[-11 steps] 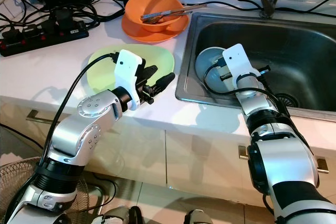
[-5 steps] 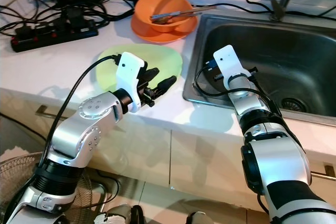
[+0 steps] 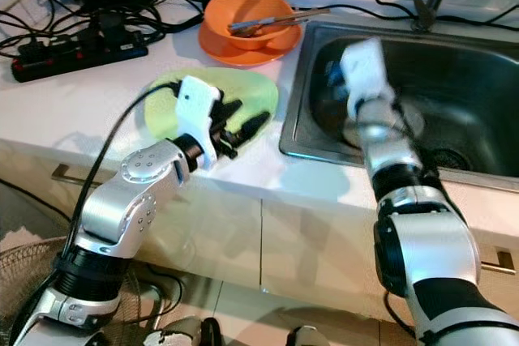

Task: Kitchen organization

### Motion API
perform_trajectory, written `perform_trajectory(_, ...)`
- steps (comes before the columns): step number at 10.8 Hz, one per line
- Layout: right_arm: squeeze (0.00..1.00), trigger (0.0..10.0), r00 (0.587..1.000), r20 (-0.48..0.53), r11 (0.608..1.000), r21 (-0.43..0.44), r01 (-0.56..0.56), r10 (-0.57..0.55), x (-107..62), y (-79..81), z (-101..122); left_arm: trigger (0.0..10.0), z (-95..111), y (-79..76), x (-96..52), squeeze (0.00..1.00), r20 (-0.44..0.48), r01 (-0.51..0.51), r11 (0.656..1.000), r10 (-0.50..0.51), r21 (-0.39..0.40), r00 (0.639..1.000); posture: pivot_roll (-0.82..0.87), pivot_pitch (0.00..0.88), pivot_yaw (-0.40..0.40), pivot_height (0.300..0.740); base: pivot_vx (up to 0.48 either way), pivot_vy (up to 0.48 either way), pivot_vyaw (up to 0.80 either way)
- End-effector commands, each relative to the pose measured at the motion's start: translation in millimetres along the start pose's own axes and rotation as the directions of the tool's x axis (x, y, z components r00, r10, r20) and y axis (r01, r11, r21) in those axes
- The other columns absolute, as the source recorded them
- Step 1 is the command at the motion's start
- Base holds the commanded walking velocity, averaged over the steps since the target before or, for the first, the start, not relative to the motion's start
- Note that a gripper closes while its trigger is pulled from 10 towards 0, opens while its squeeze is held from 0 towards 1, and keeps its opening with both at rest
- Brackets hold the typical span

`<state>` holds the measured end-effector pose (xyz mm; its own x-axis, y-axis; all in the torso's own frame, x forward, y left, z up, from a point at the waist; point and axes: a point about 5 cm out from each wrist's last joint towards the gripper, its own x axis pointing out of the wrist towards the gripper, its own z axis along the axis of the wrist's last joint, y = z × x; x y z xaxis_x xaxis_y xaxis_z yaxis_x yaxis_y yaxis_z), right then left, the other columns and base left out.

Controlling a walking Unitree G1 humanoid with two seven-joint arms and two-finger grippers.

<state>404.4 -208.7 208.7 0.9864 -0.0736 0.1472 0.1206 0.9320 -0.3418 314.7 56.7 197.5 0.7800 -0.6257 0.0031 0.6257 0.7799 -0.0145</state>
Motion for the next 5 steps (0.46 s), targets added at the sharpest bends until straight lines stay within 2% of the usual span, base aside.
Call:
perform_trajectory(1, 0.0, 10.0, 0.996, 0.077, 0.995, 0.09, 0.033, -0.04, 1.5, -2.9, 14, 10.0, 2, 4.2, 0.5, 0.0, 0.013, -0.029, 1.0, 0.029, 0.001, 0.999, 0.08, 0.088, 0.043, 0.74, 0.0, 0.0, 0.0)
perform_trajectory(2, 0.0, 10.0, 0.983, 0.164, 0.976, 0.212, 0.052, -0.088, -3.1, -5.9, 25, 10.0, 3, 7.3, 0.8, 0.0, 0.035, -0.06, 0.998, 0.06, -0.006, 0.998, 0.06, 0.096, 0.045, 0.74, 0.0, 0.0, 0.0)
perform_trajectory(3, 0.0, 10.0, 0.967, 0.229, 0.961, 0.273, 0.05, -0.115, -10.9, -5.4, 30, 10.0, 5, 10.2, 0.3, 0.0, 0.056, -0.088, 0.996, 0.088, -0.002, 0.995, 0.05, 0.1, 0.044, 0.74, 0.0, 0.0, 0.0)
perform_trajectory(5, 0.0, 10.0, 0.936, 0.34, 0.937, 0.347, -0.039, -0.087, -38.9, 11.8, 33, 10.0, 4, 15.2, -2.4, 0.0, 0.074, -0.126, 0.992, 0.126, 0.006, 0.989, 0.04, 0.108, 0.044, 0.74, 0.0, 0.0, 0.0)
